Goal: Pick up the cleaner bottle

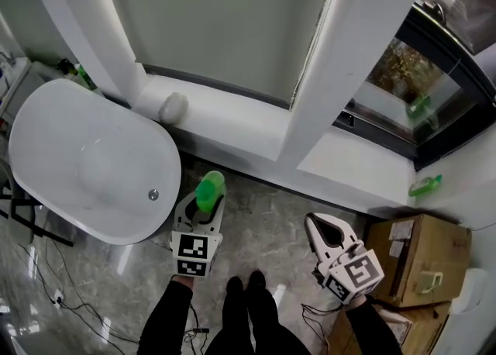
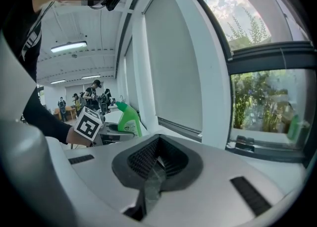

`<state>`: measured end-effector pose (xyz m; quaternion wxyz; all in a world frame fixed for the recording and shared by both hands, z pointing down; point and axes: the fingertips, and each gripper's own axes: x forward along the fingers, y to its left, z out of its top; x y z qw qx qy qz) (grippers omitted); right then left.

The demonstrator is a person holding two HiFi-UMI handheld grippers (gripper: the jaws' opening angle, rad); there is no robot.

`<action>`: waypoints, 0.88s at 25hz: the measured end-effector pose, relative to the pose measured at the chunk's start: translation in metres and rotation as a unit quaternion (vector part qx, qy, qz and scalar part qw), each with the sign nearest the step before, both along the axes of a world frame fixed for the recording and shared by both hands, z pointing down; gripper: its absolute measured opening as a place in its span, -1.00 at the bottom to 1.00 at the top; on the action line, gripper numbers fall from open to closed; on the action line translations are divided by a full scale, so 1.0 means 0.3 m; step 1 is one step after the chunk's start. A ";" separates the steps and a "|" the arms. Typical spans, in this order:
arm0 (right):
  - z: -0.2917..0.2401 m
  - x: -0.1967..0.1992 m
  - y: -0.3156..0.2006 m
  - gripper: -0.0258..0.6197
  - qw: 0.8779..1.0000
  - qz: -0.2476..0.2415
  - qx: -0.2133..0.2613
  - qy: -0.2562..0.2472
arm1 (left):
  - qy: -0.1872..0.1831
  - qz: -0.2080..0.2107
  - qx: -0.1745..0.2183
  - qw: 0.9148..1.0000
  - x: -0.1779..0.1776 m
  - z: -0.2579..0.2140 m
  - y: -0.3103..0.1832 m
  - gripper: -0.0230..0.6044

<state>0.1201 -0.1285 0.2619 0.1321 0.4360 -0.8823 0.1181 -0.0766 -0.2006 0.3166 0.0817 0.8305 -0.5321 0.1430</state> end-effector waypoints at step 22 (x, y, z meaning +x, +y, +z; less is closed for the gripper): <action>-0.184 -0.042 0.070 -0.92 0.999 -0.011 0.050 0.005 | 0.007 0.009 0.032 0.999 -0.005 -0.214 0.163 -0.33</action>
